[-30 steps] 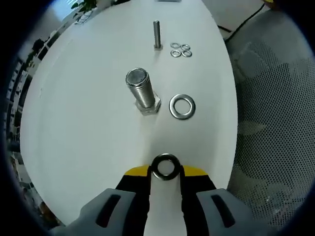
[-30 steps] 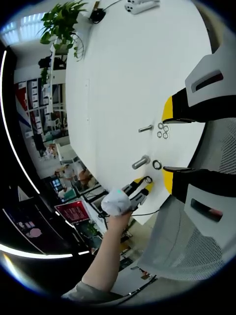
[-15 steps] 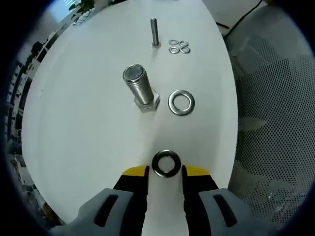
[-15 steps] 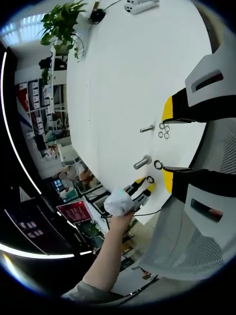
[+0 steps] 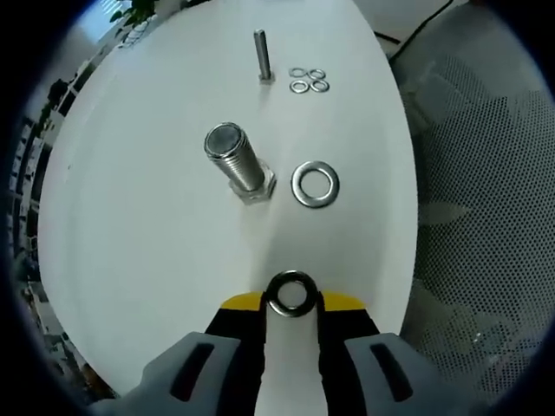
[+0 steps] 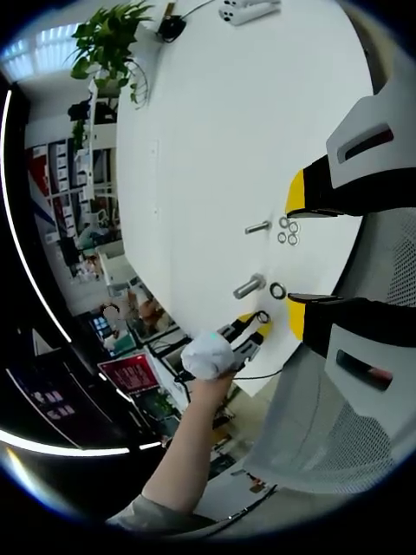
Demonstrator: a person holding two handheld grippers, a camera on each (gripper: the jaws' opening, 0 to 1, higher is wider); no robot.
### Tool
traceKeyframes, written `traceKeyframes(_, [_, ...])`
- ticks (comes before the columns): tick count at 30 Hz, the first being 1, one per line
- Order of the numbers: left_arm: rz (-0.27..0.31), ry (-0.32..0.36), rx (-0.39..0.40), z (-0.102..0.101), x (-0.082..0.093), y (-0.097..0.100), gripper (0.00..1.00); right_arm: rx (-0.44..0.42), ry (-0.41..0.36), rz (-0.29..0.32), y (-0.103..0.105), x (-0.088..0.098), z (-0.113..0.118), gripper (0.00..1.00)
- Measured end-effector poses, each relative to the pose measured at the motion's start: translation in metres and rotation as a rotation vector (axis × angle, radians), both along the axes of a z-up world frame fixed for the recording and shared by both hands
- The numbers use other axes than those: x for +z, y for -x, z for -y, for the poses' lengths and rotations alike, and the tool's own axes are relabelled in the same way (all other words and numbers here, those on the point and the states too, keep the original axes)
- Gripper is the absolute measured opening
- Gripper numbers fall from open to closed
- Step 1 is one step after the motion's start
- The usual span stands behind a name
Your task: Place the washer onto the threaded stud by aligning its center hole with the stud, sliding it down to the base, and recovering from edge contact or off-axis alignment until the washer reaches the visible bottom stop.
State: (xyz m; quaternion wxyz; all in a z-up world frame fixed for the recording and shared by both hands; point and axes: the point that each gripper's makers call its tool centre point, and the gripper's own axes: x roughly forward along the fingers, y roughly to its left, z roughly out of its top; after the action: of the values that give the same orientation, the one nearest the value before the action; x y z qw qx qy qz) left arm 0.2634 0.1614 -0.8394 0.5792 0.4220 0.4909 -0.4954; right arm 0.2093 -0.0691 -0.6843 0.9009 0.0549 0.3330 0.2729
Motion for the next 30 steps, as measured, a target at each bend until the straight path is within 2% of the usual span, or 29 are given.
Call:
traceKeyframes(3, [0.002,0.010,0.006,0.000,0.001,0.001,0.19,-0.002,0.001,-0.001,0.000,0.000,0.000,0.37])
traceKeyframes(8, [-0.003,0.044,0.058,0.000,0.001,-0.002,0.18,0.001,0.004,-0.003,0.000,-0.001,0.000,0.37])
traceKeyframes(16, [0.011,0.057,0.078,-0.001,0.003,-0.005,0.18,0.003,0.004,-0.006,0.000,-0.001,0.000,0.37])
traceKeyframes(20, [0.027,0.103,0.105,0.006,0.014,-0.010,0.18,0.002,0.002,-0.005,0.000,-0.001,0.000,0.37])
traceKeyframes(30, [0.071,0.193,0.109,0.024,0.044,-0.020,0.18,0.007,0.005,-0.007,0.001,-0.002,-0.001,0.37])
